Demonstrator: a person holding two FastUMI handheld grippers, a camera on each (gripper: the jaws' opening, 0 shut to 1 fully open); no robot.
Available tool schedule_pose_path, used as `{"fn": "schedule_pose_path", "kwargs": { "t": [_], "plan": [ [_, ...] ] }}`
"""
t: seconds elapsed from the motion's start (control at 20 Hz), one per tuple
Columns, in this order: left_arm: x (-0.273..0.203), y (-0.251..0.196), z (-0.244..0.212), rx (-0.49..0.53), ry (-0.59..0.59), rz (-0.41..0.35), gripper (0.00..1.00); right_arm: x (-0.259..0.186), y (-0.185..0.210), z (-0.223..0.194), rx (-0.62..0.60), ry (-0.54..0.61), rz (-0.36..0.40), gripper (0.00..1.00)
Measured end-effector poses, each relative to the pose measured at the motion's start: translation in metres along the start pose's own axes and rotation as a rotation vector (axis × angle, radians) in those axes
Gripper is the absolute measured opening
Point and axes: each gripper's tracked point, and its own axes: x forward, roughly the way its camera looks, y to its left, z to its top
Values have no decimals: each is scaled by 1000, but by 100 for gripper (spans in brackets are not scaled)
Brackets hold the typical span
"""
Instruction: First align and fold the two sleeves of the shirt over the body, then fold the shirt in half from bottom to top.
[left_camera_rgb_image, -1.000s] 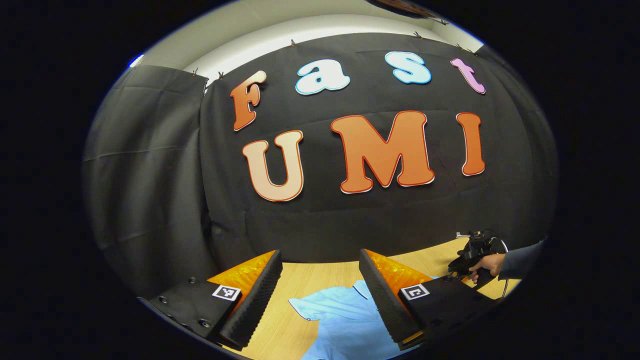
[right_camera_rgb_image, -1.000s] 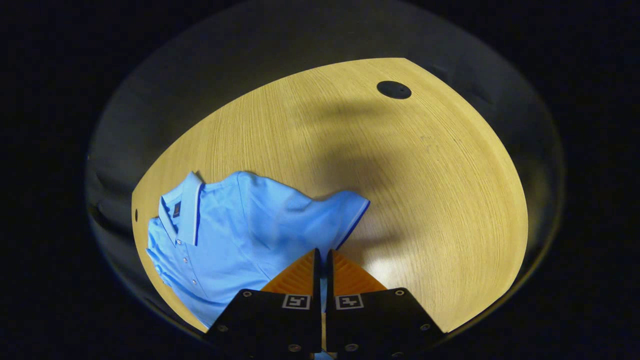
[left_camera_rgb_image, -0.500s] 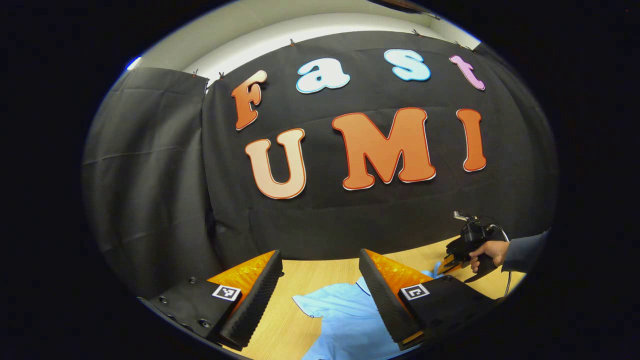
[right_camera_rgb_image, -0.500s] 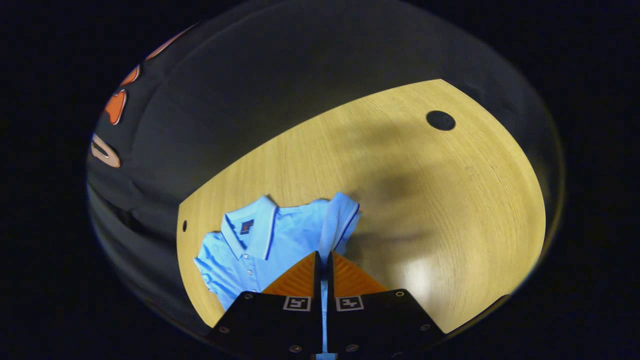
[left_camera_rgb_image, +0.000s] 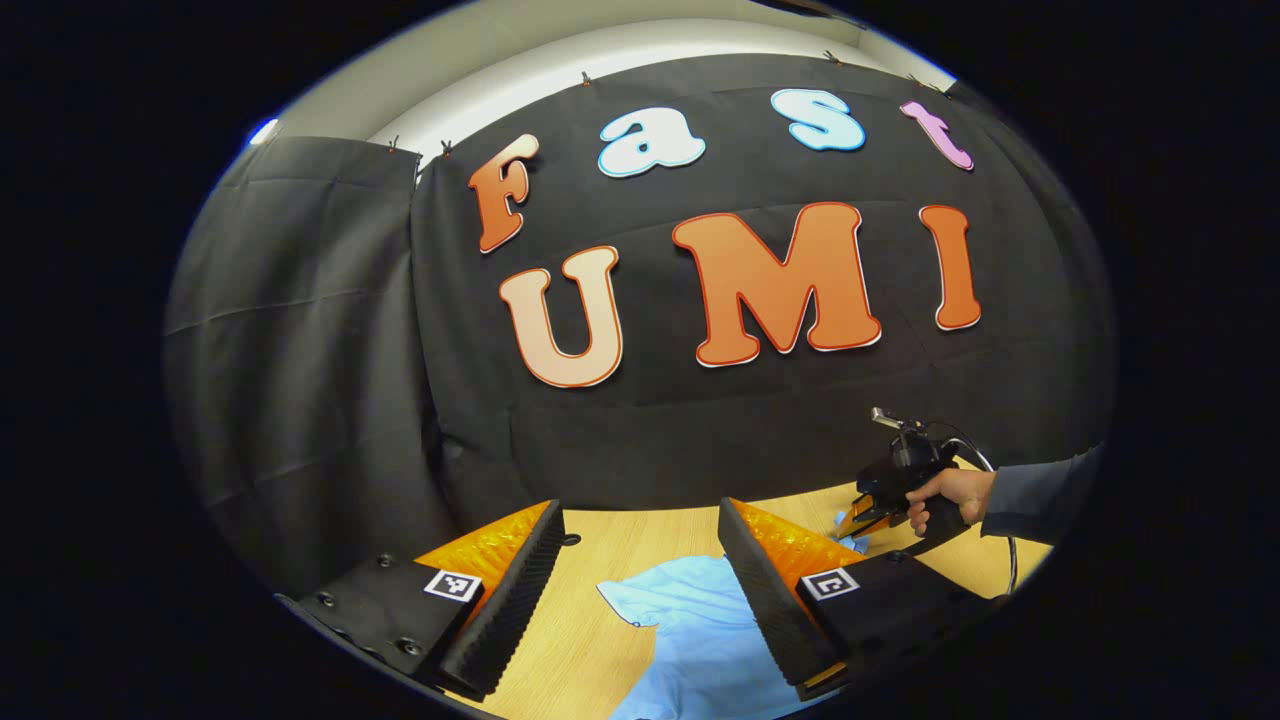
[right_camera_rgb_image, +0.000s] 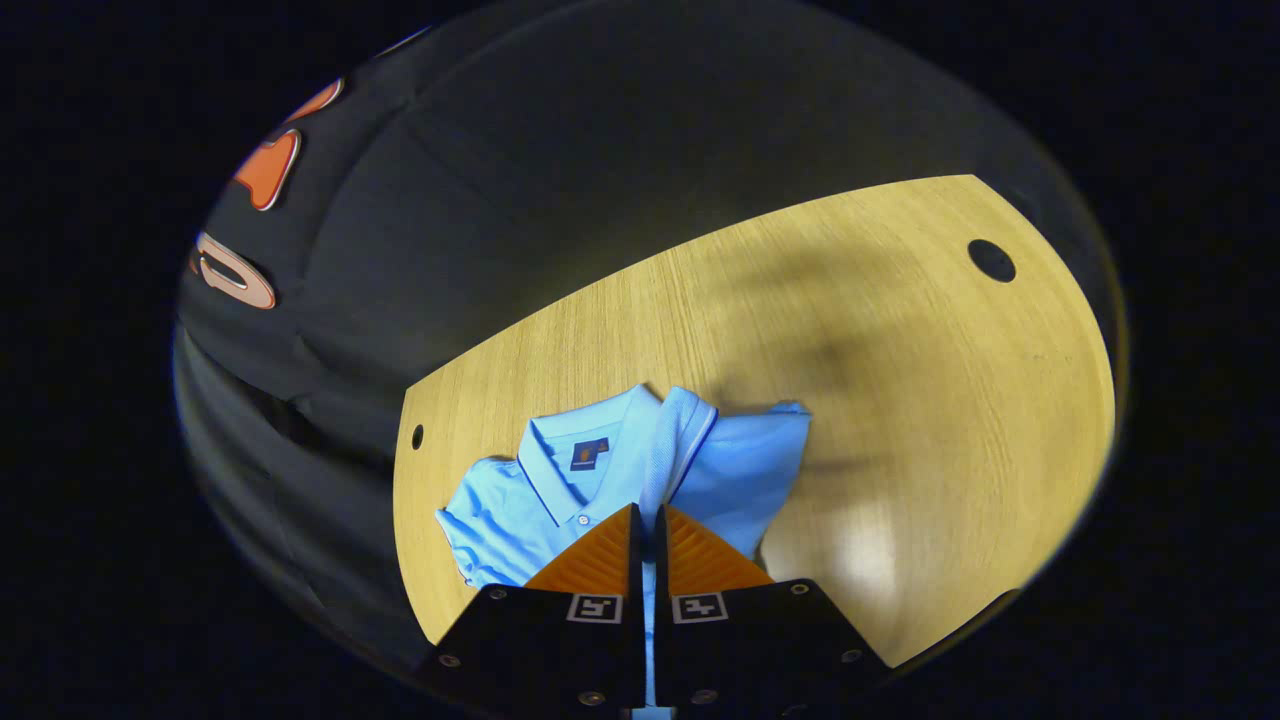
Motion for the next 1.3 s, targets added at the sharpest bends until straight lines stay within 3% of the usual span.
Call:
{"fn": "schedule_pose_path", "kwargs": {
  "t": [0.3, 0.4, 0.5, 0.65, 0.85, 1.05, 1.3],
  "plan": [
    [3, 3, -10, 14, 32, 13, 100, 28, 31, -21, 12, 70, 18, 4],
    [6, 5, -18, 27, 45, 13, 100, 31, 42, -32, 17, 112, 57, 6],
    [9, 11, -24, 35, 63, 21, 100, 29, 47, -35, -17, 109, 75, 15],
    [18, 16, -33, 6, 85, 21, 100, 13, 55, -33, -63, 82, 120, 49],
    [34, 23, -54, -62, 153, -10, 100, -17, 51, -30, -96, 28, 129, 71],
    [54, 27, -77, -154, 230, -94, 100, -56, 40, -30, -109, -55, 109, 80],
    [83, 42, -114, -182, 325, -187, 100, -107, 22, -44, -79, -149, 72, 87]
  ]
}}
